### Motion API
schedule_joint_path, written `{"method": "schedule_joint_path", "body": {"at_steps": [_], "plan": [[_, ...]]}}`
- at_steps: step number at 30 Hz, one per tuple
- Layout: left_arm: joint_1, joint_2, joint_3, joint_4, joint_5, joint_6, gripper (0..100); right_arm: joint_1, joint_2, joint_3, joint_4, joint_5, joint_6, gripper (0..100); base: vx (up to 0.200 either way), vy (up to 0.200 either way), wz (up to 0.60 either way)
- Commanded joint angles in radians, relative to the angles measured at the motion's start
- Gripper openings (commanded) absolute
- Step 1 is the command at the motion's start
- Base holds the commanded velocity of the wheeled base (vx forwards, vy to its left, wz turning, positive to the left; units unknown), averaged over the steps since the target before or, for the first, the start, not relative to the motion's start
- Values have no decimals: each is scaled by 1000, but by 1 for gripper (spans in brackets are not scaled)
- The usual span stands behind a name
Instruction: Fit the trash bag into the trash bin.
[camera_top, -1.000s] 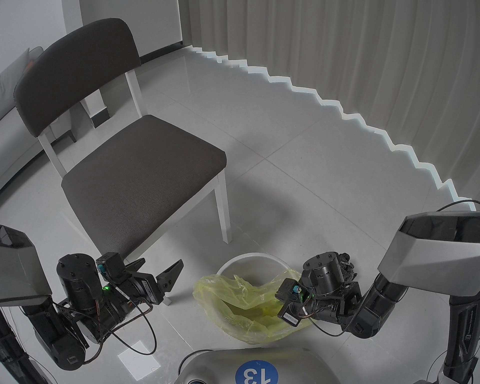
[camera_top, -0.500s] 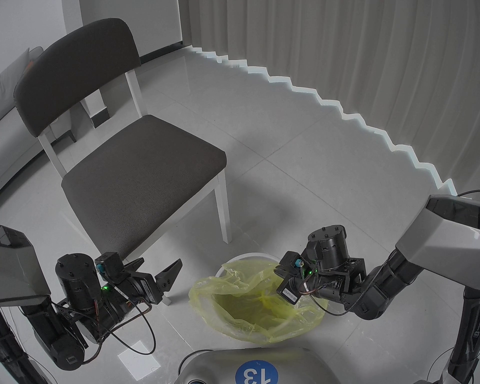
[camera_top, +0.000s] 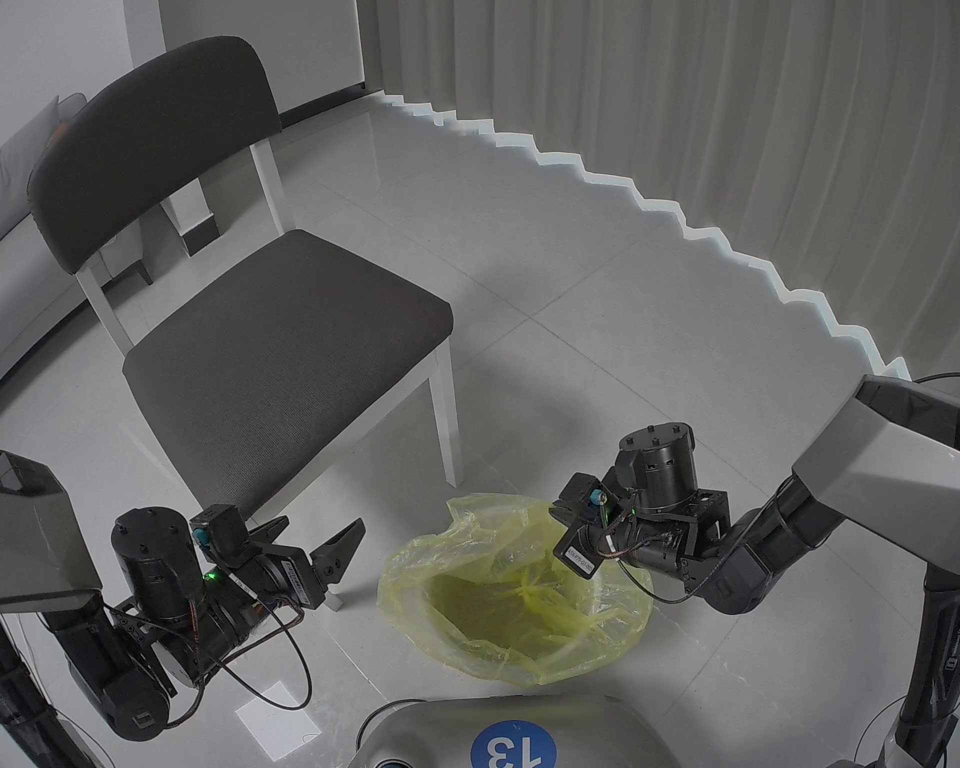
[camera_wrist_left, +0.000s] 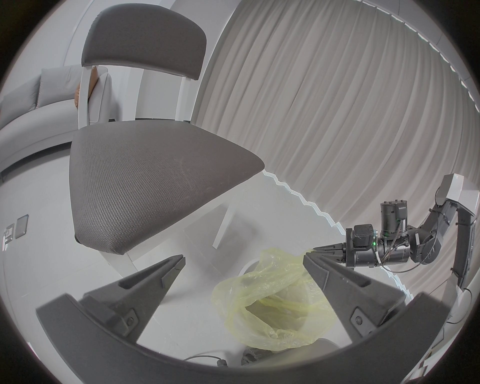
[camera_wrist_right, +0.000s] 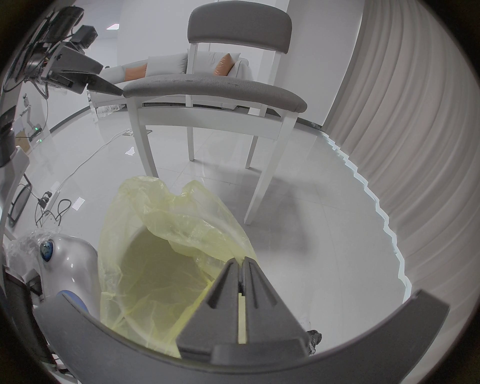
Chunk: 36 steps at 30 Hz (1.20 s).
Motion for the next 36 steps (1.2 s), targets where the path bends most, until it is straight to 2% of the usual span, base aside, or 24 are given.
{"method": "schedule_joint_path", "body": {"at_steps": [1, 29, 36], "plan": [[0, 3, 0, -12, 0, 0, 100, -10, 19, -26, -1, 0, -8, 0, 0, 0, 0], [3, -2, 12, -12, 3, 0, 100, -73, 88, -189, 0, 0, -69, 0, 0, 0, 0], [2, -2, 14, -12, 5, 0, 100, -78, 94, -235, 51, 0, -69, 0, 0, 0, 0]]}}
